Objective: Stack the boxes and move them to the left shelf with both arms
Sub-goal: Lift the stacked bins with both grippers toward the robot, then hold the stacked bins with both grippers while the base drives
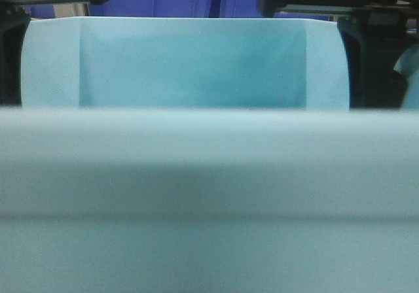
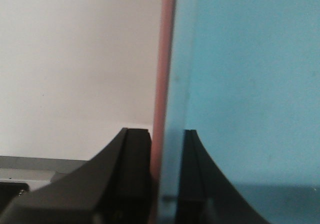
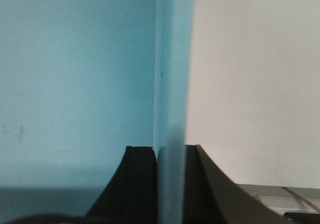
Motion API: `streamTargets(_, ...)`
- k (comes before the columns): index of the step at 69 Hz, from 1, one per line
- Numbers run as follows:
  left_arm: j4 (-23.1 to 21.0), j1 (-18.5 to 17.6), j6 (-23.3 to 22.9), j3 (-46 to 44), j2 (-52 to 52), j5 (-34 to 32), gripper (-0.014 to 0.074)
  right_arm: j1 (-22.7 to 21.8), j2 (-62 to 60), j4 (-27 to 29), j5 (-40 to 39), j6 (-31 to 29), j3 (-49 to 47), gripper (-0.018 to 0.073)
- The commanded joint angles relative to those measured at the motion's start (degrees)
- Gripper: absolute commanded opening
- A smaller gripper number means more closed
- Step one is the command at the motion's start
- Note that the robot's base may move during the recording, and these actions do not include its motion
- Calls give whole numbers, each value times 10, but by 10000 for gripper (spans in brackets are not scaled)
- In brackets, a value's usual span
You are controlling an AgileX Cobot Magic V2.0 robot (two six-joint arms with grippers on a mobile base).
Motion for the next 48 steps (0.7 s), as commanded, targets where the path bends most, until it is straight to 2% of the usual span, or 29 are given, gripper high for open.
streamTargets(1,1,-6,-9,-19,-22,51,-10,2,-22,-10,-16,-1,-18,57)
streamTargets(48,1,-6,-9,-19,-22,51,-10,2,-22,-10,-16,-1,-18,57)
